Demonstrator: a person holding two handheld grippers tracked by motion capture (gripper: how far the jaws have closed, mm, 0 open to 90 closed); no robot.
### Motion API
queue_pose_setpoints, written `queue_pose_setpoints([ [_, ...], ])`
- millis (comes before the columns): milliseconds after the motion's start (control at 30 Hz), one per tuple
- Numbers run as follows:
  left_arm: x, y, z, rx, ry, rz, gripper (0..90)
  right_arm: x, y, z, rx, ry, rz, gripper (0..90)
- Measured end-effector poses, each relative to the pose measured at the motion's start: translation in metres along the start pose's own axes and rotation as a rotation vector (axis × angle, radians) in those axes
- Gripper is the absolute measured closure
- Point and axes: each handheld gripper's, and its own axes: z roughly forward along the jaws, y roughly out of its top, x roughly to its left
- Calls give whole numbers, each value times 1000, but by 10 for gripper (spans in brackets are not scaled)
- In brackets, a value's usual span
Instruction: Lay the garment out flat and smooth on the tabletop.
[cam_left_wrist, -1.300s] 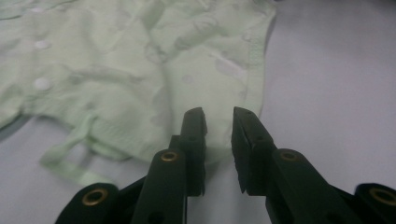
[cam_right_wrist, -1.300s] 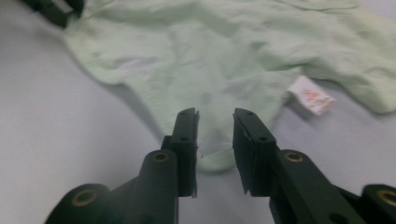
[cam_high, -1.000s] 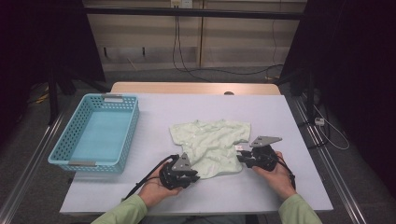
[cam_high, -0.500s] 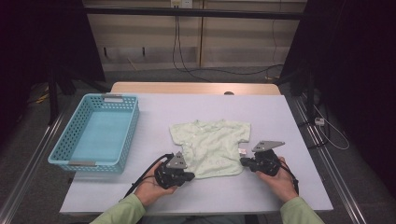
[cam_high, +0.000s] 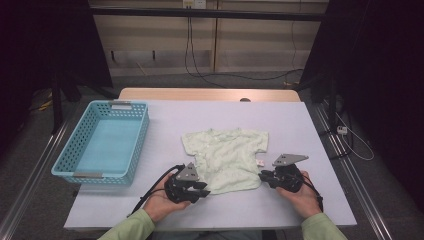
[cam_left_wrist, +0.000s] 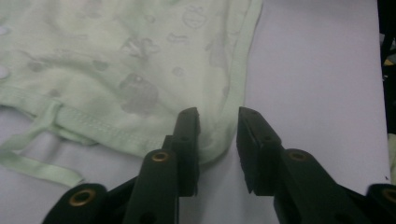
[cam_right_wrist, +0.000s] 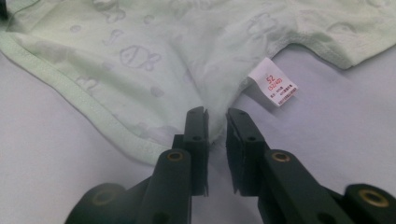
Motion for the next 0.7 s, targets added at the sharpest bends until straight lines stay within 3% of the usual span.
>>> queue_pose_setpoints([
  [67,3,-1,-3,-12,18,-20,595,1,0,0,1,-2,-2,710],
  [233,15,-4,-10,-29,91,-51,455,7,-2,-2,2,-17,-10,679],
  [300,19,-4,-13,-35,109,-66,437,8,-3,-2,-1,-25,-5,634],
  [467,23,-4,-17,-68,175,-89,282,6,-2,-3,-33,-24,35,520],
  [567,28,-5,-17,-75,189,-120,188,6,-1,-5,-86,-39,54,411],
  [633,30,-5,-18,-80,194,-132,156,6,0,-7,-117,-38,61,387],
  [700,30,-5,-19,-96,184,-119,195,6,0,-7,-133,-35,65,336],
])
